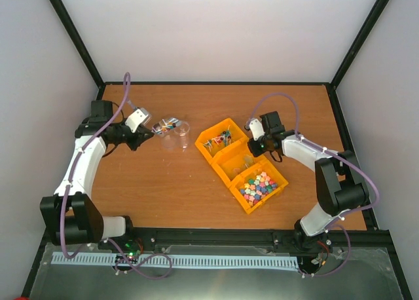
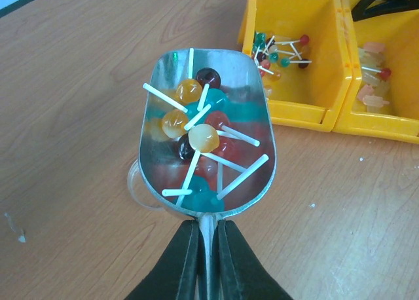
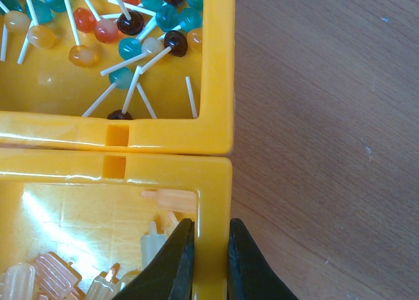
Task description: Pack the candies
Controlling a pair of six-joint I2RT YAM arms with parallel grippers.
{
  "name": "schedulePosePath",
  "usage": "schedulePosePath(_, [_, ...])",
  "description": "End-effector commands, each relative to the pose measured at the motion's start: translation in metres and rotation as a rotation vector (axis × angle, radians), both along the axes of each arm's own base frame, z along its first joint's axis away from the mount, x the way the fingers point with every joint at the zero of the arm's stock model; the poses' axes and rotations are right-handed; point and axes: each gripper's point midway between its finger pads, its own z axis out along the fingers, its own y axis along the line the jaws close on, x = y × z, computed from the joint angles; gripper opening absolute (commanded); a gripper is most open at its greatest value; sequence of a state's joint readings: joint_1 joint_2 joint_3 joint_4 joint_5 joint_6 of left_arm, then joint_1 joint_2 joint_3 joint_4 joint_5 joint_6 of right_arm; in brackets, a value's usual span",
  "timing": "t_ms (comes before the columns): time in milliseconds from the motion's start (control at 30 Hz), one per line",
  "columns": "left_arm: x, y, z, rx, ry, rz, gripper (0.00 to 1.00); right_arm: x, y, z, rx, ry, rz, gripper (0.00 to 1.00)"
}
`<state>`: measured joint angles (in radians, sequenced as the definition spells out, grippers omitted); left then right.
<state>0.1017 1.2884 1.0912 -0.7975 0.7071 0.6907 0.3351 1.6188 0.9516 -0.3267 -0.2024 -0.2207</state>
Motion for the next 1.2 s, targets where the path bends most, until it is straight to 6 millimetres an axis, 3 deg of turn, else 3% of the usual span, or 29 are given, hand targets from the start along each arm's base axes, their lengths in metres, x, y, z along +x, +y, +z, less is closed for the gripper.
schedulePosePath(0, [0.009,0.005,0.01,0.041,-0.04,-0.02,0.01,0.01,-0.005,-0.001,-0.017,-0.016,-0.017,0.03])
schedulePosePath(1167, [0.016,-0.009,-0.003,0.173,0.052,-0.089,0.01,0.011,-0.005,-0.002,-0.018,-0.011,-0.026,0.04])
